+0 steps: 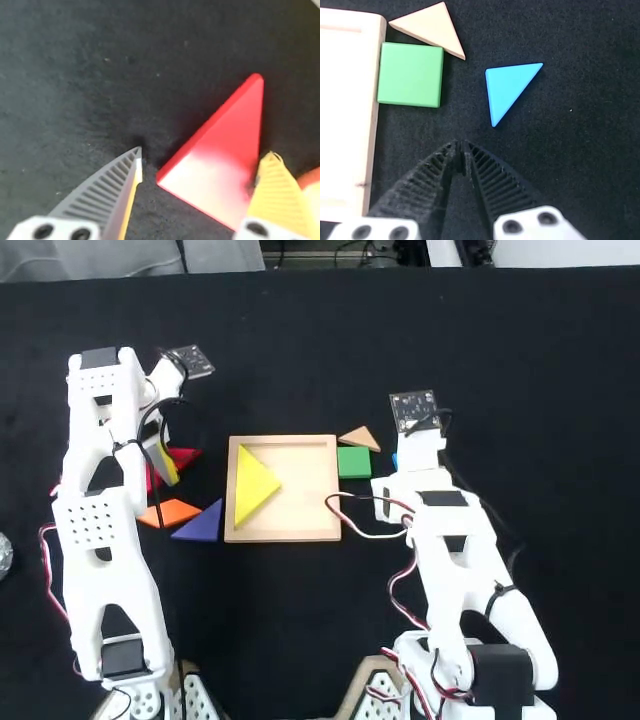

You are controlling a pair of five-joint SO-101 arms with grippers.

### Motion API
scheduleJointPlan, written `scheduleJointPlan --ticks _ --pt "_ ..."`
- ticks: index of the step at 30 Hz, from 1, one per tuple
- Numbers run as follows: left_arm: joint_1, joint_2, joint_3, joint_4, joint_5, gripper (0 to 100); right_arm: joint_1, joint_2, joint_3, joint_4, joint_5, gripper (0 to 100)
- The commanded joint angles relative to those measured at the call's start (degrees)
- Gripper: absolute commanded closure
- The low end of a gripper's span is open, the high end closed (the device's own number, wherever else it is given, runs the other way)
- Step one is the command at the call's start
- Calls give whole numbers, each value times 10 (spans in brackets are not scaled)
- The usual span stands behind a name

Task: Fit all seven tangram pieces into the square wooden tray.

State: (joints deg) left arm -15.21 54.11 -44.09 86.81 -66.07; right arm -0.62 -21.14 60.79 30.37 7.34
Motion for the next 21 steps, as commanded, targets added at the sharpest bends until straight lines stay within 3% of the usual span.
scheduleJointPlan --ticks 1,8,21 --pt "-4 -5 -27 22 -29 688 4 -21 -6 -11 6 984" --pt "-33 -8 -29 1 33 646 4 -21 -6 -11 6 984" --pt "-45 -5 -23 3 57 648 4 -21 -5 -11 6 984"
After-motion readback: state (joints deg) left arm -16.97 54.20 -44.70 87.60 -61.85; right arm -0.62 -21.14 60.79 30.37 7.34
